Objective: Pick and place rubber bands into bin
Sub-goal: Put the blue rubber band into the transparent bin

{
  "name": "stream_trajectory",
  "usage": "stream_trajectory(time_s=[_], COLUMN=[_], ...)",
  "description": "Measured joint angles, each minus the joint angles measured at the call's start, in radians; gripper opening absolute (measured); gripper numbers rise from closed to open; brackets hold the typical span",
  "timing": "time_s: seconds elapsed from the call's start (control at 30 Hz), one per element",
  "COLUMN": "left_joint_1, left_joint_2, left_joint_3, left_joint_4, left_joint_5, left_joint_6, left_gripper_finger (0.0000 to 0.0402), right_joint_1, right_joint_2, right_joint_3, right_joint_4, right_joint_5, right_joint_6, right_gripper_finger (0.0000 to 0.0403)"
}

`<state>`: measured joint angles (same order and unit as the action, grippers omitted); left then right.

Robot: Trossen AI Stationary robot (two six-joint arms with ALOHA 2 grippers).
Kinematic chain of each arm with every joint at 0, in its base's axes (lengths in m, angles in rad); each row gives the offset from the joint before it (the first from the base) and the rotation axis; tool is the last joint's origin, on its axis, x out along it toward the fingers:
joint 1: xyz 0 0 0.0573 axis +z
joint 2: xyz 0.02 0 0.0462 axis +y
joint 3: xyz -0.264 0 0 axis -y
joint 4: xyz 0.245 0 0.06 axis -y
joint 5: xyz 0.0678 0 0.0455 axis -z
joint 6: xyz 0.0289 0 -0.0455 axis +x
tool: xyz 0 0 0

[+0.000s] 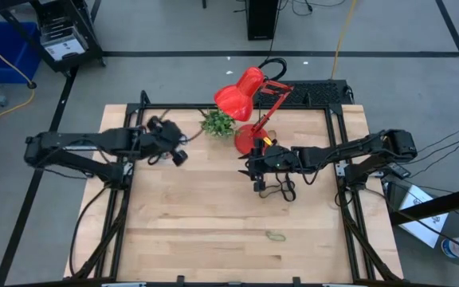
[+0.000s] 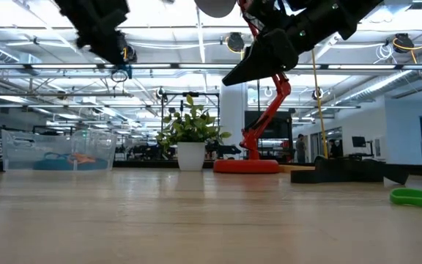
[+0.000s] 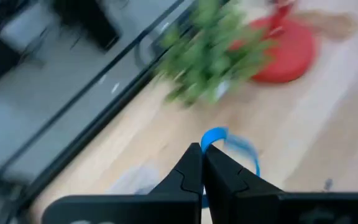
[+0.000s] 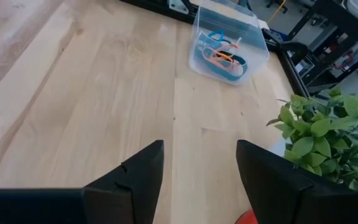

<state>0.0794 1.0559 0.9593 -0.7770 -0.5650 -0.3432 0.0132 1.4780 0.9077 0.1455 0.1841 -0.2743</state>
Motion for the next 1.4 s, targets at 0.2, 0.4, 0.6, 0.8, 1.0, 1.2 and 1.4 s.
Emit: stream_trajectory(time_s=[0.2,0.4,0.6,0.8,1.0,1.2,1.4], left_joint_1=[0.084,0.193,0.279,0.323,0.343,0.348,0.348], left_joint_2=[-0.023,-0.009,-0.009,-0.009,-0.009,-0.009,-0.009], left_joint_3=[-0.018,-0.095,-0.217,-0.338,-0.418,-0.469,-0.47], left_joint_4=[-0.2,-0.235,-0.155,-0.033,0.039,0.1,0.102], left_joint_5=[-0.012,0.027,0.09,0.155,0.194,0.194,0.185], left_joint_6=[-0.198,-0.251,-0.287,-0.291,-0.295,-0.295,-0.287], left_gripper_finger=[0.0004,0.001,0.0011,0.0005,0.0015,0.0013,0.0033], right_joint_1=[0.0,0.0,0.0,0.0,0.0,0.0,0.0], right_joint_2=[0.0,0.0,0.0,0.0,0.0,0.0,0.0], right_joint_3=[0.0,0.0,0.0,0.0,0.0,0.0,0.0], right_joint_4=[0.0,0.0,0.0,0.0,0.0,0.0,0.0], right_joint_5=[0.0,-0.001,-0.001,-0.001,-0.002,-0.002,-0.002], right_joint_6=[0.0,0.0,0.0,0.0,0.0,0.001,0.001], right_gripper_finger=[0.0195,0.0193,0.0192,0.019,0.019,0.0189,0.0191])
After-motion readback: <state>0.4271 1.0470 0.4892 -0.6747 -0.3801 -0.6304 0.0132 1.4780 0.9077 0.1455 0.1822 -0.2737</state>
